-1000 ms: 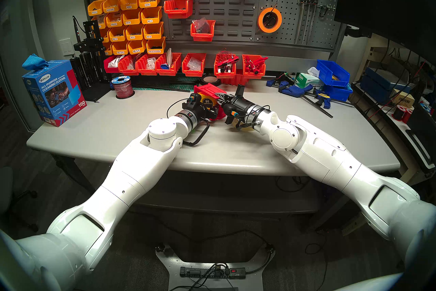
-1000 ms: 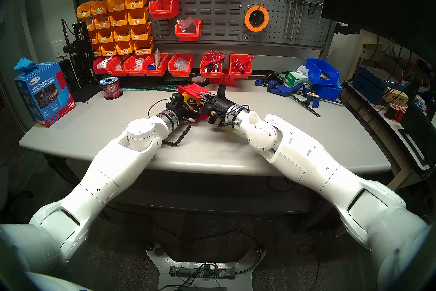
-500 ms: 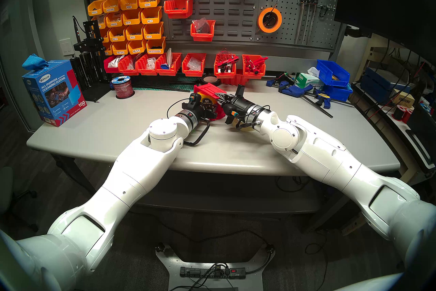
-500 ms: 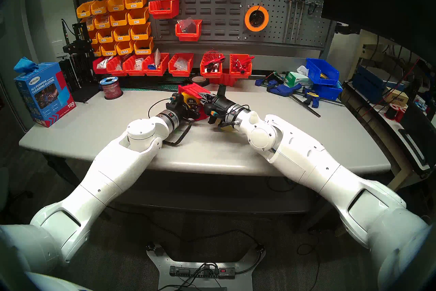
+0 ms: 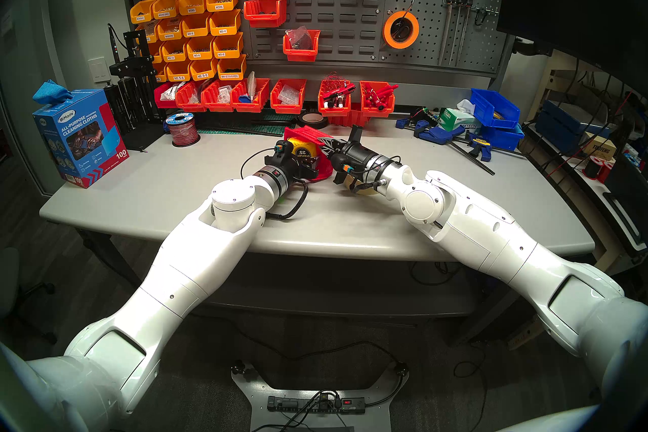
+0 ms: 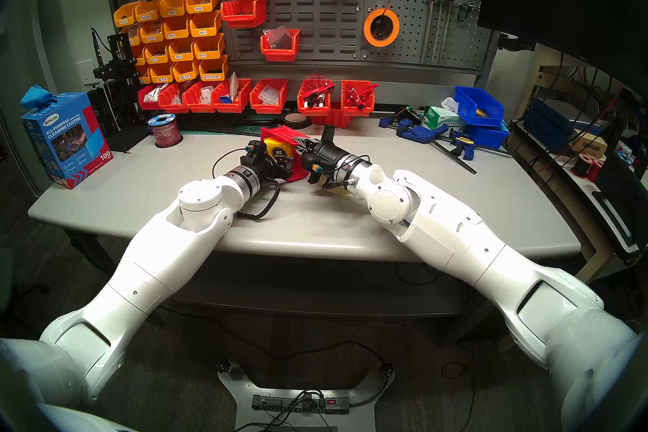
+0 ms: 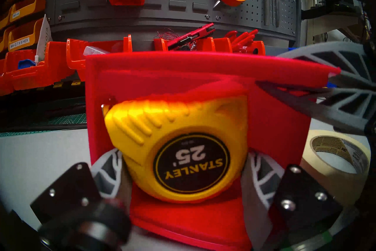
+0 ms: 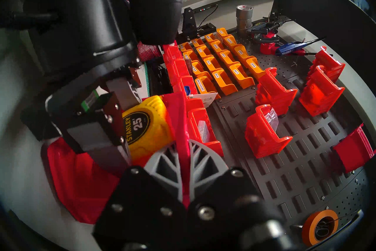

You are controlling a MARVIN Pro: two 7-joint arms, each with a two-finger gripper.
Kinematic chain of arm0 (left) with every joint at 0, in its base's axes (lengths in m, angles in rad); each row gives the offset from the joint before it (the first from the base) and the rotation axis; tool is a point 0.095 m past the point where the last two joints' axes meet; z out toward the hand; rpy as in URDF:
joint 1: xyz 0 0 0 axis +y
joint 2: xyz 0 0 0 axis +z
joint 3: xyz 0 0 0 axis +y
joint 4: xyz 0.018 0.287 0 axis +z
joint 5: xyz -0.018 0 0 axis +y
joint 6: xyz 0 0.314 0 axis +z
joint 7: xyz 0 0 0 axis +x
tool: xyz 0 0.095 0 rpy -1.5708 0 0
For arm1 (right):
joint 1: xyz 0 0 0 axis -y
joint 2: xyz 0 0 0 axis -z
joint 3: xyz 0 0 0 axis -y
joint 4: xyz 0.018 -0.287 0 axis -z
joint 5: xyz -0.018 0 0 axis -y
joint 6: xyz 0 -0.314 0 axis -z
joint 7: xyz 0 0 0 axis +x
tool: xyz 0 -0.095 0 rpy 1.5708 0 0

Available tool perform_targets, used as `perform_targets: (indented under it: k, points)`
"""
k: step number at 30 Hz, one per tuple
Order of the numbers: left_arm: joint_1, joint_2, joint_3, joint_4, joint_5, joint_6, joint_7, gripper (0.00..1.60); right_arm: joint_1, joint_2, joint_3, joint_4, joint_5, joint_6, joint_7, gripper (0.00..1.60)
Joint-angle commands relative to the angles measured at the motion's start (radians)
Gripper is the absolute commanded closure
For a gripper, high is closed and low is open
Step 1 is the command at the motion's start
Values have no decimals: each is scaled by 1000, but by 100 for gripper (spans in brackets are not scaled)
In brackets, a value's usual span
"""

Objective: Take out tools from the storage box

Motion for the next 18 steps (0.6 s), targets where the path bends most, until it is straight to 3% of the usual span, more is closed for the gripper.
perform_targets:
  k: [1, 18]
  points:
    - [22, 47, -55, -107, -34, 10, -11, 160, 12, 3, 12, -4, -2, 8, -7, 160]
    - [38, 86, -169, -206, -100, 36, -7, 160, 13, 4, 10, -6, 0, 9, -7, 160]
